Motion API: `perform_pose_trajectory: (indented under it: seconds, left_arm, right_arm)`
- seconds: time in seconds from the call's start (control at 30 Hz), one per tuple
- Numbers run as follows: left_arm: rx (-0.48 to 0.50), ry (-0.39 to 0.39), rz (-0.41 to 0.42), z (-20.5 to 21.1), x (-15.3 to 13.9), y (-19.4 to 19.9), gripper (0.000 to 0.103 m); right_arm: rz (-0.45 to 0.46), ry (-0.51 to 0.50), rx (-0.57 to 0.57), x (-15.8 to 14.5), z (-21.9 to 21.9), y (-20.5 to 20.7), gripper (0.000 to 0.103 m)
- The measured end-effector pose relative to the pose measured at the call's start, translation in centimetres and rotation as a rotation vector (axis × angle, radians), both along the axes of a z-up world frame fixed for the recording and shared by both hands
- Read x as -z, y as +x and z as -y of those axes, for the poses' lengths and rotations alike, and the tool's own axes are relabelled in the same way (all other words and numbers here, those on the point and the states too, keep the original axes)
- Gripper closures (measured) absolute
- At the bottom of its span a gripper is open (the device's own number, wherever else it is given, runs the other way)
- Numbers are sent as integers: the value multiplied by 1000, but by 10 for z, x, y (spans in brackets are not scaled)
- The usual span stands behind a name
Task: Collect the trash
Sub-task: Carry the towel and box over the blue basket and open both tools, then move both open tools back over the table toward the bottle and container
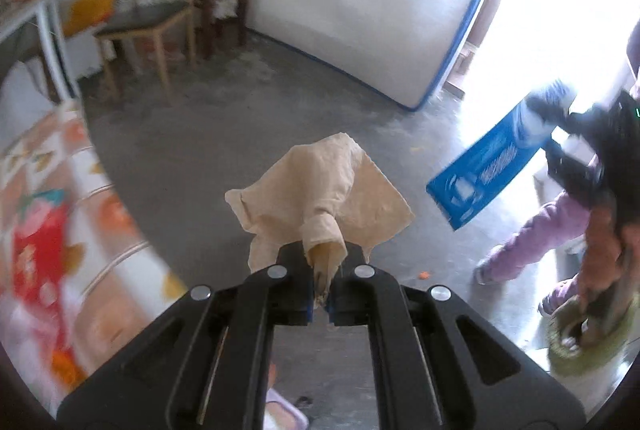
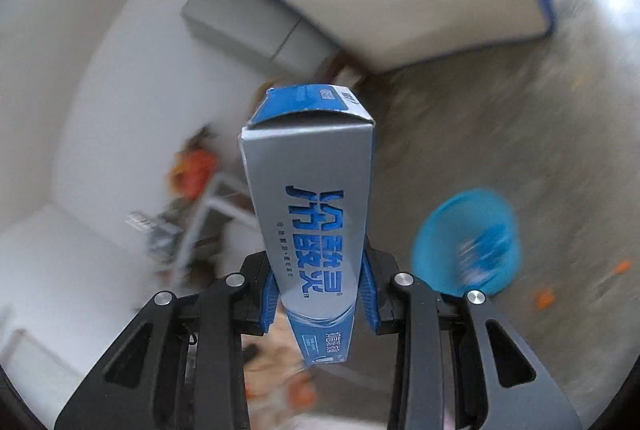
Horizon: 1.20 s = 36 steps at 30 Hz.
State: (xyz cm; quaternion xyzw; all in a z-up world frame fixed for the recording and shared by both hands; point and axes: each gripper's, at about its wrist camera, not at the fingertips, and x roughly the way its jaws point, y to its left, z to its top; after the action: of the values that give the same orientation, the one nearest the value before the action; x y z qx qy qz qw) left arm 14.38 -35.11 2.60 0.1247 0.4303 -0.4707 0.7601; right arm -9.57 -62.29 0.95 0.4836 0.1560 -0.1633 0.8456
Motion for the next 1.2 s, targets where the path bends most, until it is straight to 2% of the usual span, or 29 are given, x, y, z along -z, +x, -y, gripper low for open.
perform_pose_trajectory:
  seconds: [0.17,0.23,0.33,0.4,0.6,0.63,0.67,0.7,0.73,0.8,0.87,0.93,1.2]
  left_arm:
    - [32,51,-206,66,46,34,100]
    - [23,90,-255,88,72,51,100]
    - [10,150,-287,121,105,70,100]
    - [-10,177,-343,140,126,88,100]
    - [-47,225,-365,185,166,118,99]
    - [-58,232,-362,186,171,121,98]
    - [-80,238,-362,190,179,126,87]
    - [-94,240,-367,193,184,132,68]
    - [-113,258,-366,197,193,135,60]
    - [-145,293,-368,198,203,138,58]
    - [-151,287,-420,195,208,139,58]
    - [-146,260,-427,191,203,138,58]
    - [-124,156,-390,176,158,132,58]
  right_arm:
    - [-154,-32,29,41,13,33,70]
    - [-212,-43,32,60,21,53,70]
    - [-278,-37,22,87,38,80,70]
    - [-325,-40,14,103,47,101,70]
    - [-426,-68,25,137,79,154,68]
    - [-449,-57,12,149,86,162,66]
    - [-475,-51,-2,156,90,168,59]
    - [-520,-50,-22,175,93,179,37]
    - [-544,-46,-33,188,96,186,25]
    - [-595,-9,-53,218,99,192,25]
    - [-608,53,-41,241,101,186,25]
    - [-591,89,-18,251,104,175,25]
    - [-552,81,13,247,106,147,25]
